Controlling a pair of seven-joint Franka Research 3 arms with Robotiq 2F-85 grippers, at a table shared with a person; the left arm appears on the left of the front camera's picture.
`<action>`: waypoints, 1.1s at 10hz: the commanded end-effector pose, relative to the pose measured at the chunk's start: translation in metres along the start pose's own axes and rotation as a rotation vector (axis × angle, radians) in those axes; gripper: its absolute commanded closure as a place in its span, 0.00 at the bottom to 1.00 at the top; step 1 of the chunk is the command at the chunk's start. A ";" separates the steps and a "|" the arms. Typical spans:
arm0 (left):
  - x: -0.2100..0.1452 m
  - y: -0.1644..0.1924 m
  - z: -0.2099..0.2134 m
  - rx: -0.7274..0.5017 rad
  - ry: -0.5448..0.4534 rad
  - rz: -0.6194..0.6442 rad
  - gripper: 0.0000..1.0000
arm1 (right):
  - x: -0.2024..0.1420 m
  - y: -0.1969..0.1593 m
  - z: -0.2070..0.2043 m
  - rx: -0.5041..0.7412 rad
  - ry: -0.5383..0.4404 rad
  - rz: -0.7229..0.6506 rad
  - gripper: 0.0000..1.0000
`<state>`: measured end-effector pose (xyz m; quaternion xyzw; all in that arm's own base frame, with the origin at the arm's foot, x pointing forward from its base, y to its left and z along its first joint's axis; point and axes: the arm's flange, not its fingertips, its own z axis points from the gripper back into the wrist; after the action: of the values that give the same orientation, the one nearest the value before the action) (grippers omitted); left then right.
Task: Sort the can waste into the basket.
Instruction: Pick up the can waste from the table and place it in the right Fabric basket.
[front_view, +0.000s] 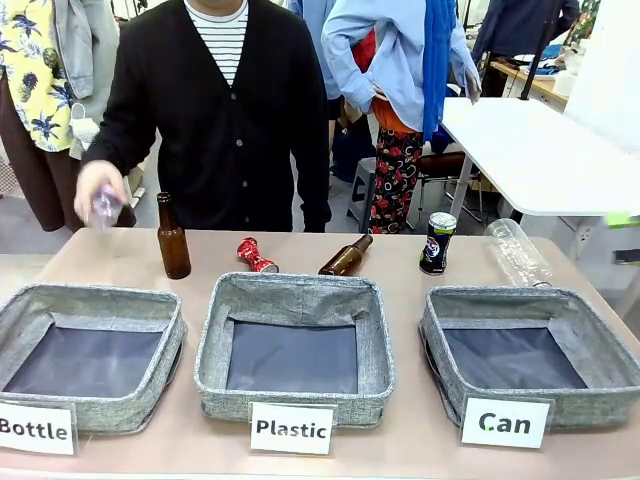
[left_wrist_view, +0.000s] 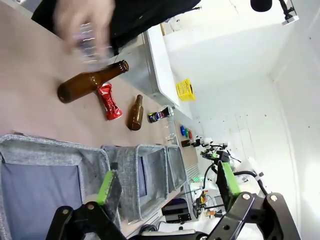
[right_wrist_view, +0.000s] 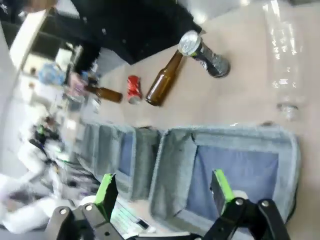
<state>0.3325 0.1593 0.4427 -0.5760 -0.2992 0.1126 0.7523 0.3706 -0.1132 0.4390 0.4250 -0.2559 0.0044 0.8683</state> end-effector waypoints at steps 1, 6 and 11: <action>0.001 0.000 0.001 -0.009 0.002 -0.027 0.00 | 0.019 -0.009 -0.039 -0.176 -0.036 0.453 0.00; 0.001 0.000 0.001 -0.009 0.002 -0.027 0.00 | 0.027 0.002 -0.121 0.004 0.107 0.667 0.00; 0.001 0.000 0.001 -0.009 0.002 -0.027 0.00 | 0.037 -0.001 -0.116 -0.113 0.072 0.838 0.00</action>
<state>0.3328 0.1599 0.4436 -0.5752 -0.3000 0.1119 0.7527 0.4357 -0.0337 0.4075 0.2256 -0.3682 0.3381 0.8362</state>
